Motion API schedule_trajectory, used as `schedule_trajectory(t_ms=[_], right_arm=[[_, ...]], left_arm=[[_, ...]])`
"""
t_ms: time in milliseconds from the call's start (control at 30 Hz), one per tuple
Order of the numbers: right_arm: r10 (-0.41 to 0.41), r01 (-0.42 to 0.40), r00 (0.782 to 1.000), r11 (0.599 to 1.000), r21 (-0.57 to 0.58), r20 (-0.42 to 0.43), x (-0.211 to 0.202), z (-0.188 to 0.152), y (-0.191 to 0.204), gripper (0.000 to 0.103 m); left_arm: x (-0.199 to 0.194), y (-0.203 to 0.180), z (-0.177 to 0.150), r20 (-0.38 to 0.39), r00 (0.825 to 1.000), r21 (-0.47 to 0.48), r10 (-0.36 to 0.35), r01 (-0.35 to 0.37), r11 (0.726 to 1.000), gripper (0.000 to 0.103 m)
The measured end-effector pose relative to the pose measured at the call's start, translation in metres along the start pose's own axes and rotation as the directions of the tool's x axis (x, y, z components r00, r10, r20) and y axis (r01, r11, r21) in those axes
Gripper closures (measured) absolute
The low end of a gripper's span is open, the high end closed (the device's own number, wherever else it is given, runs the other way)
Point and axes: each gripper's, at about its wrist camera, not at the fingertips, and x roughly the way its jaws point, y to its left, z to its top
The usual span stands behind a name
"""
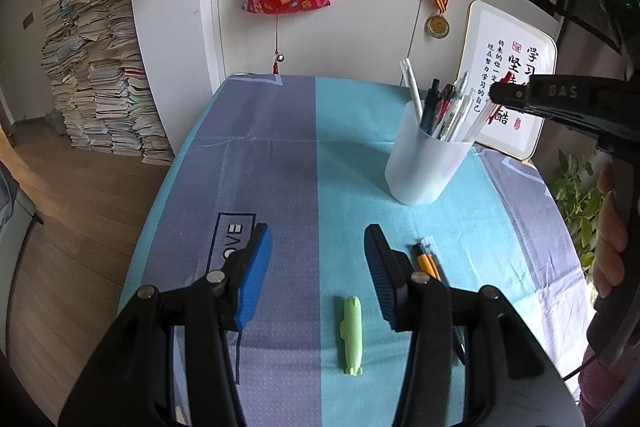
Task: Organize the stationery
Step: 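Lower the red pen into the frosted cup and open the right tool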
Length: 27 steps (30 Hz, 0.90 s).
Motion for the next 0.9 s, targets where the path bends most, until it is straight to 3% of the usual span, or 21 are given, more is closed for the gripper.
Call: schedule_trajectory(t_ms=[500,733,900], right_arm=[[0.054,-0.050,0.994,0.998,0.047,-0.096,0.021,-0.011,-0.008,0.089],[0.085,-0.079,0.991,0.995,0.063,-0.102,-0.001,-0.027,-0.018,0.089],[0.099,-0.094,0.983,0.995,0.034,-0.158,-0.011,-0.053,-0.021,0.089]], left_arm=[[0.005,-0.009,-0.004,-0.024,1.000,0.010,-0.002,0.002,1.000,0.057],[0.003,-0.012,-0.005,-0.026,1.000,0.011,-0.004,0.005,1.000,0.057],[0.002,-0.018,-0.008,-0.035,0.999,0.013,-0.009,0.010,1.000,0.057]])
